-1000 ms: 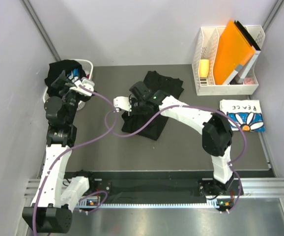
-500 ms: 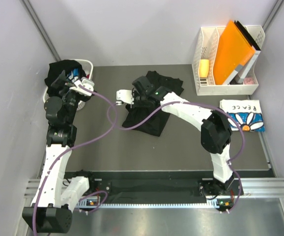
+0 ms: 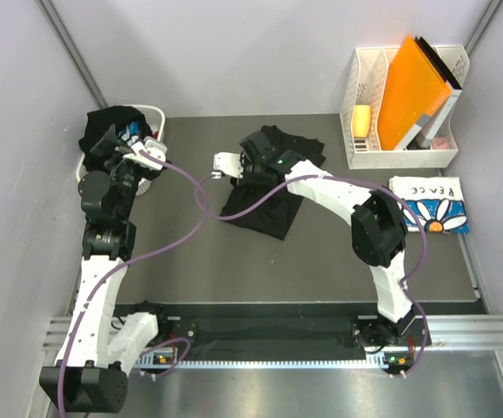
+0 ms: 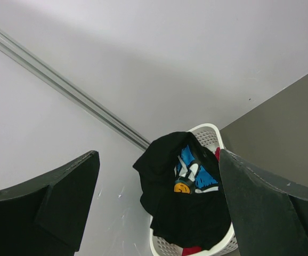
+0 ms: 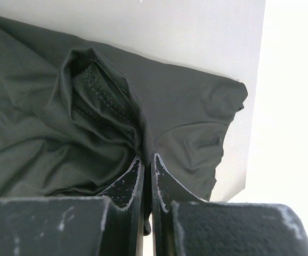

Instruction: Fold and stack the t-shirts

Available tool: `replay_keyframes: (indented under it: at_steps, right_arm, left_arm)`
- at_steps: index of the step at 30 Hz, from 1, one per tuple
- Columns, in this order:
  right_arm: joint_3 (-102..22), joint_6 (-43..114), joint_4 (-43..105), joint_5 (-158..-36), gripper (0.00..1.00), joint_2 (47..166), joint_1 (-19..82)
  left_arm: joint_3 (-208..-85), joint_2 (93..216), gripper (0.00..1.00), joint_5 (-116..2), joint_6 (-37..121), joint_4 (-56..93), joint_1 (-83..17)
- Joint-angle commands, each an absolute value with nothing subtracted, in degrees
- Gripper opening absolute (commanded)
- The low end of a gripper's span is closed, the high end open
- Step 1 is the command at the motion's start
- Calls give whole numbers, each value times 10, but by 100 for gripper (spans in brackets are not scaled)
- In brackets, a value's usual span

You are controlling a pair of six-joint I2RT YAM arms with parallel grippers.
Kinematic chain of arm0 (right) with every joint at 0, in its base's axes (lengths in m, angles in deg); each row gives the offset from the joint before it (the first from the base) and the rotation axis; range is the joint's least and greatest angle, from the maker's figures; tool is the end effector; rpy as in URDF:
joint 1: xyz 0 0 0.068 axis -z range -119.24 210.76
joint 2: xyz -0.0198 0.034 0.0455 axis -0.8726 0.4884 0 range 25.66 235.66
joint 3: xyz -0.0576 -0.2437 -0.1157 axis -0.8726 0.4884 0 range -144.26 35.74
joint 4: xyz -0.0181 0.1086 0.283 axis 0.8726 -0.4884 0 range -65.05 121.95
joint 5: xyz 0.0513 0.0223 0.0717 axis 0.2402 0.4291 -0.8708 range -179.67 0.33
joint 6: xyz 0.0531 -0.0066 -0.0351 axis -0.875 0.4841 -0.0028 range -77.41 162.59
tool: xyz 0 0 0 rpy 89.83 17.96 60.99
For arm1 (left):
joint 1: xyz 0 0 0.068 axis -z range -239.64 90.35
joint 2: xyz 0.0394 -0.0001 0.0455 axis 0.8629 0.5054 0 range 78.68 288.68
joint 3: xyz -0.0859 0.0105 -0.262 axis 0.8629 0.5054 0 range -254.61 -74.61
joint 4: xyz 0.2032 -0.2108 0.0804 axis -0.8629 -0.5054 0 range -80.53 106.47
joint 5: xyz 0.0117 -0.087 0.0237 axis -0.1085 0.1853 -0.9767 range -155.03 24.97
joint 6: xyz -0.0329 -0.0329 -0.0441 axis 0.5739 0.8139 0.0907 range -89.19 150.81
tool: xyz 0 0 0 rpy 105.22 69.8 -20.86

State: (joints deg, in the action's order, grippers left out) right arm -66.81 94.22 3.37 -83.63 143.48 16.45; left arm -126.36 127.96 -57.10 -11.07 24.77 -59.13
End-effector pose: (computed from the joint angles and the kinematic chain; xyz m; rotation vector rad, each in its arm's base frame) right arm 0.3819 0.3658 0.2460 -1.7013 1.6040 -0.1867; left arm 0.2534 -0.0091 0.4115 0.6148 1.2613 0.5062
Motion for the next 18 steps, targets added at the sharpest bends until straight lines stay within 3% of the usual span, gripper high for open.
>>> replay_keyframes:
  at_steps: [1,18]
  right_arm:
    - [-691,952,70,-821,0,1443,179]
    - [-689,951,85,-797,1,1465,203]
  left_arm:
    - [-1278,1277,97,-569,-105,272,-593]
    - [-1272,1277,97,-576,-105,275,-593]
